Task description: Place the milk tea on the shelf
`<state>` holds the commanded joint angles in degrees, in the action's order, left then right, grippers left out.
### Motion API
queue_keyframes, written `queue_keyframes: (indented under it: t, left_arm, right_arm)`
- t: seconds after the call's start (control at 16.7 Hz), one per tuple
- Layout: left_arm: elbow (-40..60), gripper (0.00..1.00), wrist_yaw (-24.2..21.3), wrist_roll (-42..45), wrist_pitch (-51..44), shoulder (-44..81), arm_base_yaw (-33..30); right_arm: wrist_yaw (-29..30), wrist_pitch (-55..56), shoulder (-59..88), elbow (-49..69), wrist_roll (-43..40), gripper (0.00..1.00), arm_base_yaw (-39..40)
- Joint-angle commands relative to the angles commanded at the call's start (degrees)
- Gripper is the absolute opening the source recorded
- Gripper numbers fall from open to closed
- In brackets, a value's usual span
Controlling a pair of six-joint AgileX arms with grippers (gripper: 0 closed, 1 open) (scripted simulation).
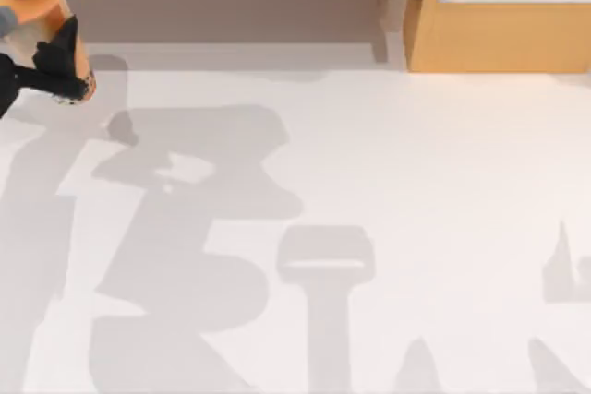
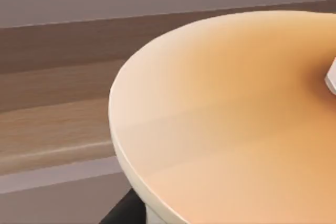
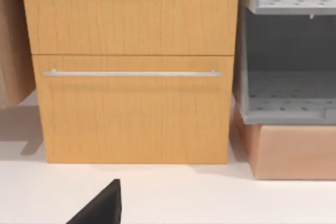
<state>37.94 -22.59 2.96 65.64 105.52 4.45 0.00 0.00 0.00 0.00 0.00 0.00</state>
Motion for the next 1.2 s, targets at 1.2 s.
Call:
queue_keyframes:
  t: [1.2]
  left_arm:
    - [47.06,0.0,47.91,-3.73,-42.38,5.05,-31.95]
  right_arm:
    - [0.0,0.0,0.0,0.0,0.0,1.0,0.0]
